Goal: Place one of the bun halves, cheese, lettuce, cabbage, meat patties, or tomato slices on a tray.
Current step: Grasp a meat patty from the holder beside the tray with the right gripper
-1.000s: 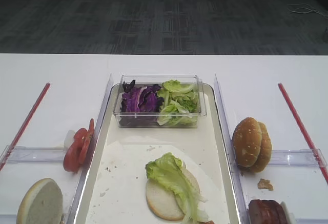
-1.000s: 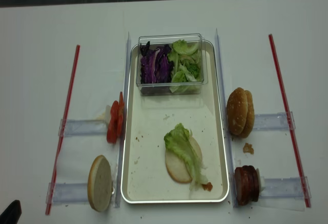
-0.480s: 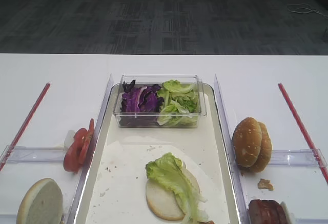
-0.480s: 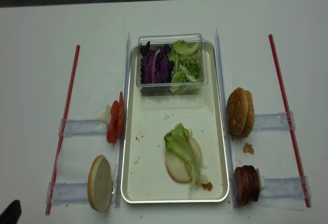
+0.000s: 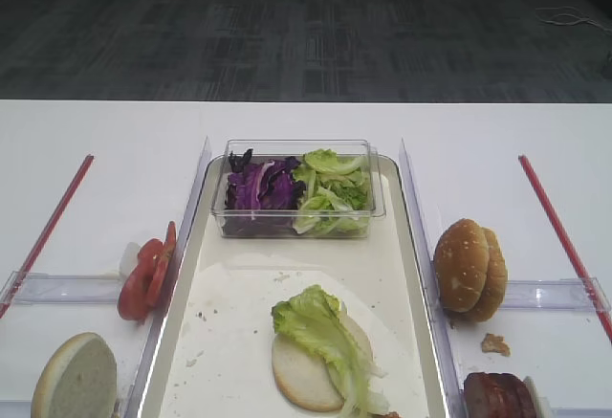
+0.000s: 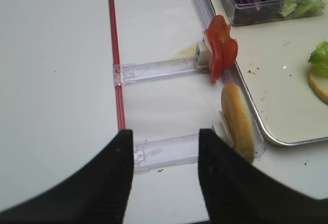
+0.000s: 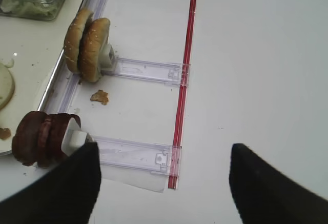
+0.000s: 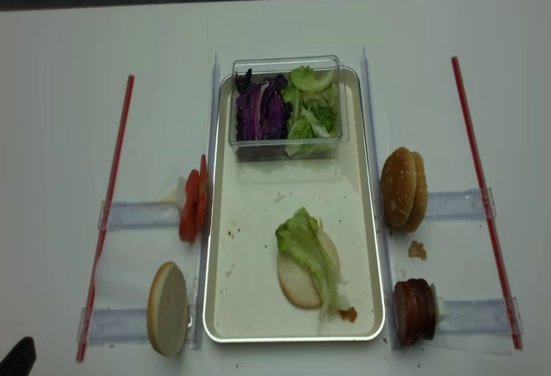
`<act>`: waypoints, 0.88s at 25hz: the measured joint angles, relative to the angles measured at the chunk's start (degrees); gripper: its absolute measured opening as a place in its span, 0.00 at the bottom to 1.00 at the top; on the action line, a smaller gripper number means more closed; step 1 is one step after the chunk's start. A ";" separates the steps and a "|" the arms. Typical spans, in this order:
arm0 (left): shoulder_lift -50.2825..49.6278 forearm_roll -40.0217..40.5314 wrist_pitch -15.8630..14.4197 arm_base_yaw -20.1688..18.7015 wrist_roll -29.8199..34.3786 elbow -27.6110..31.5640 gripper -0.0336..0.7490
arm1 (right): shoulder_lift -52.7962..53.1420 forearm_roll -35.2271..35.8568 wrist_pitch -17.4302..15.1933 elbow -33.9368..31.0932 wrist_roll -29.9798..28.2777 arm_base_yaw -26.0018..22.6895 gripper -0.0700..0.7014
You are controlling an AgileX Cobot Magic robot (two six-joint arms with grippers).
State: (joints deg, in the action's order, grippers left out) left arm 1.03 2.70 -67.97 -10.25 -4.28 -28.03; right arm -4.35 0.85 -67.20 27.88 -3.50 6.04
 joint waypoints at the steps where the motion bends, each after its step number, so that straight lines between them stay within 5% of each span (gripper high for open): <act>1: 0.00 0.00 0.00 0.00 0.00 0.00 0.41 | -0.99 -0.16 -0.27 0.49 0.23 0.00 0.79; 10: 0.00 0.00 0.00 0.00 0.00 0.00 0.41 | -11.79 -0.85 -4.91 4.85 3.50 0.00 0.79; 22: 0.00 0.00 0.00 0.52 0.00 0.00 0.41 | -28.13 -0.48 -5.30 11.88 7.65 0.00 0.79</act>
State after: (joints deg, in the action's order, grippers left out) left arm 1.03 2.70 -67.97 -9.72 -4.28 -28.03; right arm -32.48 0.37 -72.50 39.76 4.14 6.04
